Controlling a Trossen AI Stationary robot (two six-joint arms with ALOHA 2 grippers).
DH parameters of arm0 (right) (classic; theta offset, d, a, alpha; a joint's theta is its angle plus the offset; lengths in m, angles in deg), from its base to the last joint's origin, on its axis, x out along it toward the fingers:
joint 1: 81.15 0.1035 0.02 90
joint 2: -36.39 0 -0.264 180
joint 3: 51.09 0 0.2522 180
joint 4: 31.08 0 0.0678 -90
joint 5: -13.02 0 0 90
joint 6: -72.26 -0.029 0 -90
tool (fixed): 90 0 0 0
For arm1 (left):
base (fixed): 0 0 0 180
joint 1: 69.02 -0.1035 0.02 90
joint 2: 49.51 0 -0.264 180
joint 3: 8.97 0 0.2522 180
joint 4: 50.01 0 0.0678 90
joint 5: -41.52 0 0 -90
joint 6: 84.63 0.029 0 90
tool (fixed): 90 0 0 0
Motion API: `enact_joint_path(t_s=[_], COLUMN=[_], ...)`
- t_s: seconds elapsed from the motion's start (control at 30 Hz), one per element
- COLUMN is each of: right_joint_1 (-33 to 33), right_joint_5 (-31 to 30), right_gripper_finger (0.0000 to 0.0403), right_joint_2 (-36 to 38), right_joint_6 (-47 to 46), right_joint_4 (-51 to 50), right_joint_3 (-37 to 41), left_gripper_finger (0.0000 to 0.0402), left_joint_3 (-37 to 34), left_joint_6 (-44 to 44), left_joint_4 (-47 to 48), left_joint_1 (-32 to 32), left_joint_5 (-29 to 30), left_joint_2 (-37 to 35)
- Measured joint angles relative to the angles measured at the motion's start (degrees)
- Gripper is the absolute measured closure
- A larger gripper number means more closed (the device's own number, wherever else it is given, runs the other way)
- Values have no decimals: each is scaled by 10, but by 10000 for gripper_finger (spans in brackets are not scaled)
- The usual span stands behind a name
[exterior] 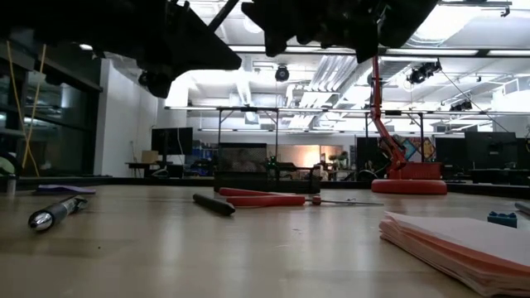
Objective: Pick and place office supplies into organizer
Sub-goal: Put the middle black pen into the desk organizer
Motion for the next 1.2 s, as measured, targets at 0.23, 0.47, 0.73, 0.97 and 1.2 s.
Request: enact_joint_path(t_s=[0.23, 0.47, 0.73, 0.97, 1.2], right_joint_1=[-5, -5, 5, 12, 12], right_joint_5=[-16, -12, 12, 37, 40], right_gripper_finger=[288, 288, 288, 288, 288], right_joint_2=[-5, -37, -78, -117, -117], right_joint_6=[0, -6, -16, -16, -14], right_joint_4=[2, 13, 17, -14, -13], right_joint_3=[0, -7, -64, -110, -113], left_gripper_finger=[401, 401, 401, 401, 401], left_joint_3=[0, 0, 0, 0, 0], left_joint_6=[8, 8, 6, 7, 6], left_joint_4=[-10, -11, -10, -6, -4], left_joint_1=[0, -8, -8, -7, -8], left_joint_5=[-6, -16, -19, -21, -19], left_joint_2=[0, 0, 0, 0, 0])
